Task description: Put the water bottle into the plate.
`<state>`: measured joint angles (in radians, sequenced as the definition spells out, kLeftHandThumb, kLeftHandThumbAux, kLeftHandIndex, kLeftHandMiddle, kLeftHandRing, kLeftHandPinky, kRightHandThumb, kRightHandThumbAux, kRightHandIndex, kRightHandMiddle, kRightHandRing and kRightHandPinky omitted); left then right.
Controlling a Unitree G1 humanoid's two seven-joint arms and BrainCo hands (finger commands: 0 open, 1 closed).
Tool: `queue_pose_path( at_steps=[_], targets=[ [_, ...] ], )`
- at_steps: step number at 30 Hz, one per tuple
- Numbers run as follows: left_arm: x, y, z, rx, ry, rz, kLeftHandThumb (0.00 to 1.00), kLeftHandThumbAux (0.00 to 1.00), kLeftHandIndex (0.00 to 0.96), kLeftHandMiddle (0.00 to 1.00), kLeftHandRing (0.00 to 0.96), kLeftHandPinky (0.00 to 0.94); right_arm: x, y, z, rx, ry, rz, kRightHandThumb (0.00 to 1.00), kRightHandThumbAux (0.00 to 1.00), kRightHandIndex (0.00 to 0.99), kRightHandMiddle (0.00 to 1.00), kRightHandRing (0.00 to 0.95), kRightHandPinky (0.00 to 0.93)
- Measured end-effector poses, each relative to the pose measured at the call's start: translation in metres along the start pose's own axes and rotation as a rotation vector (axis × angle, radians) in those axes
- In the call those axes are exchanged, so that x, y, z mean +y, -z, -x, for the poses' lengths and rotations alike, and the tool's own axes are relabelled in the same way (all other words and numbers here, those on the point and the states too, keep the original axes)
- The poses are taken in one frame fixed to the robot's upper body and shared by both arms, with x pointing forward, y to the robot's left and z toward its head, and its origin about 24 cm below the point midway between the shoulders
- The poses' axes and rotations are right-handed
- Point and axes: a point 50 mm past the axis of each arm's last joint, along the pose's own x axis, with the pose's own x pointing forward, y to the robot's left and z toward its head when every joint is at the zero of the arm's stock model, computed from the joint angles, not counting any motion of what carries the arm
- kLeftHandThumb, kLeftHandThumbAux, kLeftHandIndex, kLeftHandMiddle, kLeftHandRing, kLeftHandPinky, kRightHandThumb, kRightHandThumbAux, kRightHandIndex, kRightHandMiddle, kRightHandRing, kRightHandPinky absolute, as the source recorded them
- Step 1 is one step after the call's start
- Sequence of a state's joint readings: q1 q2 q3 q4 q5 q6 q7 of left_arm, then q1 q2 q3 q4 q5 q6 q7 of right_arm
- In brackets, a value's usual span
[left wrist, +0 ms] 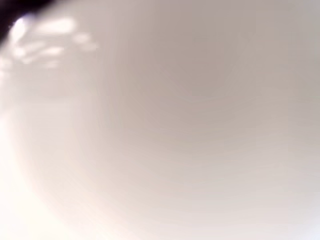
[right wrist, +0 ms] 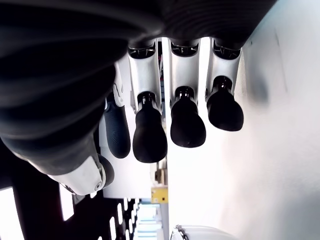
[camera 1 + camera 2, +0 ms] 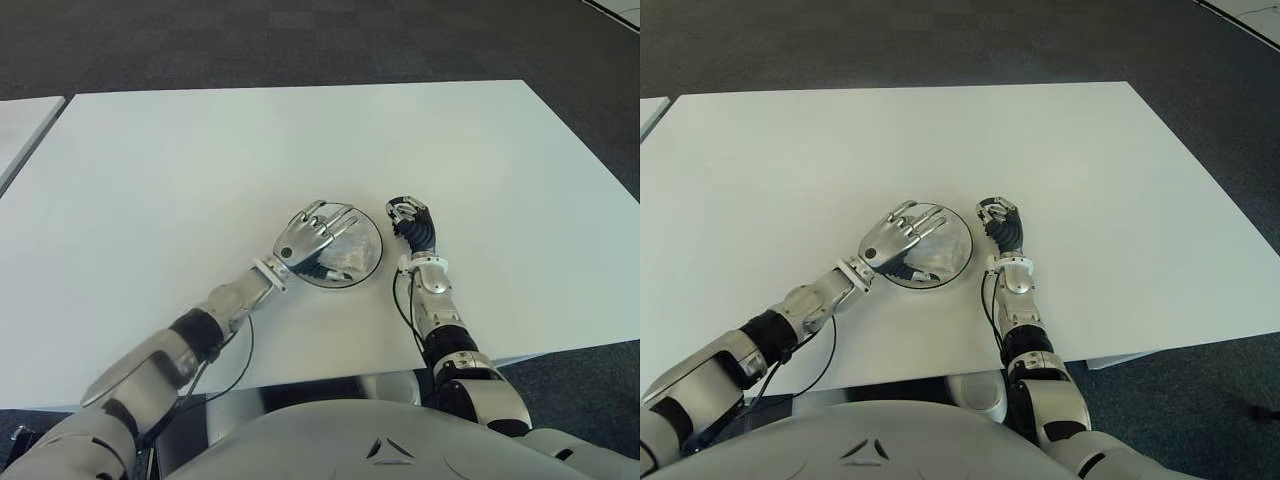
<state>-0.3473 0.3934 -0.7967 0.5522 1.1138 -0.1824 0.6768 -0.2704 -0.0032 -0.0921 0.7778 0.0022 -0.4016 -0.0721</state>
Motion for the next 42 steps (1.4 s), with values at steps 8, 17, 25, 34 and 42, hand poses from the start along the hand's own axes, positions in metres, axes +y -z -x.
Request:
queue_pose_path(
  at_steps=[8, 17, 25, 34, 42],
  targets=[
    [0.007, -0.005, 0.007, 0.015, 0.086, -0.021, 0.515, 0.126, 0.0, 0.0, 0.0, 0.0, 0.0, 0.0, 0.0, 0.0, 0.008, -0.015, 0.706, 0.726, 0.439, 0.788, 0.775, 0.789],
    [0.026, -0.008, 0.021, 0.07, 0.187, -0.018, 0.523, 0.12, 0.0, 0.0, 0.0, 0.0, 0.002, -0.001, 0.001, -0.001, 0.015, -0.031, 0.705, 0.726, 0.439, 0.788, 0.769, 0.771],
    [0.036, -0.005, 0.028, 0.136, 0.217, -0.008, 0.519, 0.115, 0.0, 0.0, 0.0, 0.0, 0.001, -0.001, 0.001, 0.004, 0.018, -0.029, 0.706, 0.727, 0.439, 0.785, 0.768, 0.772],
    [0.046, -0.001, 0.035, 0.193, 0.171, 0.002, 0.509, 0.107, 0.0, 0.0, 0.0, 0.0, 0.001, -0.001, 0.001, 0.007, 0.018, -0.027, 0.705, 0.727, 0.439, 0.787, 0.769, 0.771],
    [0.058, 0.006, 0.04, 0.251, 0.112, 0.025, 0.501, 0.121, 0.0, 0.0, 0.0, 0.0, 0.001, -0.001, 0.001, 0.007, 0.015, -0.025, 0.703, 0.728, 0.439, 0.789, 0.769, 0.763]
  ],
)
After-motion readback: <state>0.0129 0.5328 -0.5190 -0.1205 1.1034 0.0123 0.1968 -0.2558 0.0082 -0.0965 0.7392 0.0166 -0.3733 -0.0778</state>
